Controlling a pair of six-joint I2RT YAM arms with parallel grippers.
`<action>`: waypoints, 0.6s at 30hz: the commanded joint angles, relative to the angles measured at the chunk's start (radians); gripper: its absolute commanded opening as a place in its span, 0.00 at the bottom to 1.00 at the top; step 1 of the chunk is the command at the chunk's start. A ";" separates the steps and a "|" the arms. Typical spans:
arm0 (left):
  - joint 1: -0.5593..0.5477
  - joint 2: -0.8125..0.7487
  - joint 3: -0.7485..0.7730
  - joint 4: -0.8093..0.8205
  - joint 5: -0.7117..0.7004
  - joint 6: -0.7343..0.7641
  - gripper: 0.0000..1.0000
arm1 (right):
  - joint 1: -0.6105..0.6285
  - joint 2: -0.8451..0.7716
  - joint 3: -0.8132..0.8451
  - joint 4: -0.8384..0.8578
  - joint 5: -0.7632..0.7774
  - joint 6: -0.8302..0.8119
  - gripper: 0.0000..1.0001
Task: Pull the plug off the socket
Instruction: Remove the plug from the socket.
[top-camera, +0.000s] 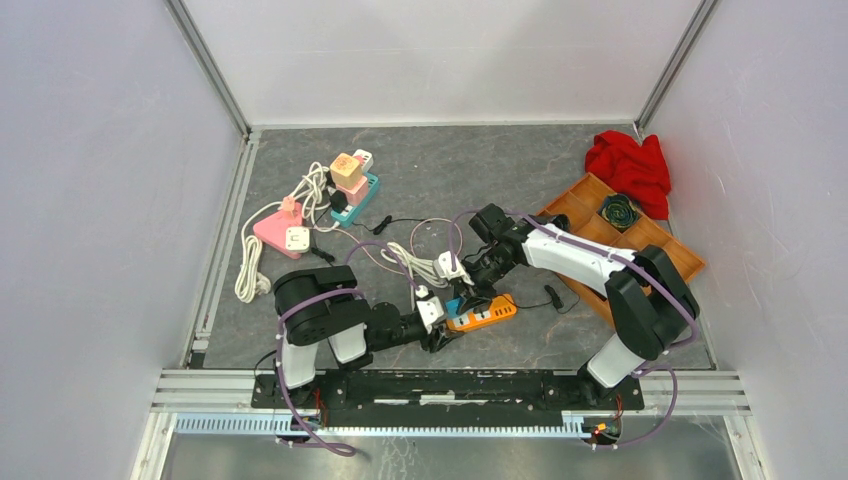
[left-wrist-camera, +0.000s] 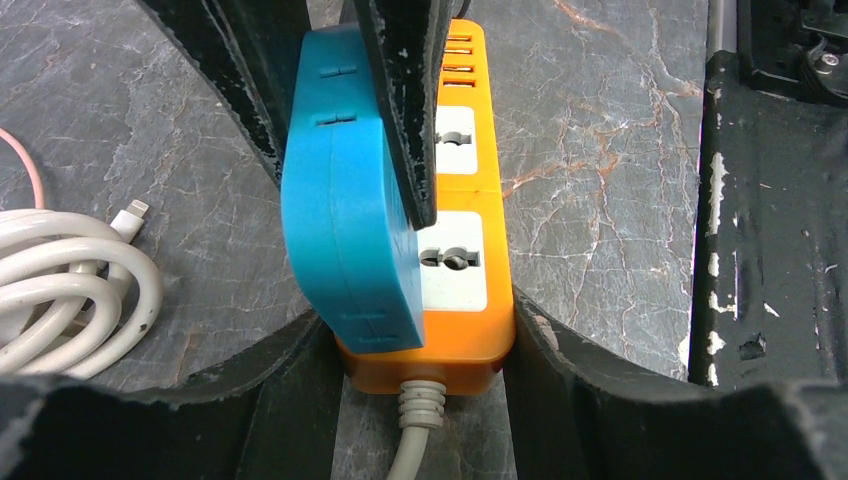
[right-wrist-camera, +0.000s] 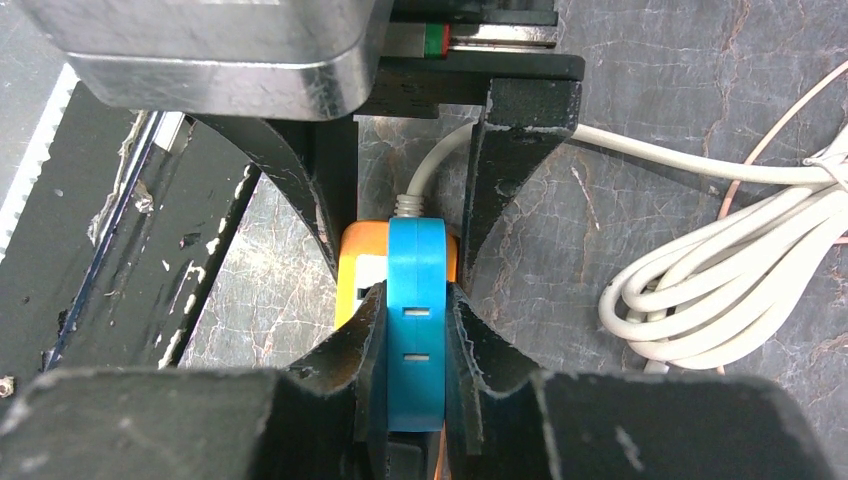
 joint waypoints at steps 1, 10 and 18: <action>0.003 0.047 -0.029 0.195 -0.036 -0.070 0.02 | 0.000 -0.085 0.030 -0.034 -0.106 -0.026 0.00; 0.009 0.058 -0.031 0.195 -0.048 -0.089 0.02 | 0.001 -0.107 0.009 0.051 -0.115 0.084 0.00; 0.013 0.073 -0.032 0.195 -0.049 -0.095 0.02 | 0.000 -0.167 -0.021 0.157 -0.058 0.205 0.00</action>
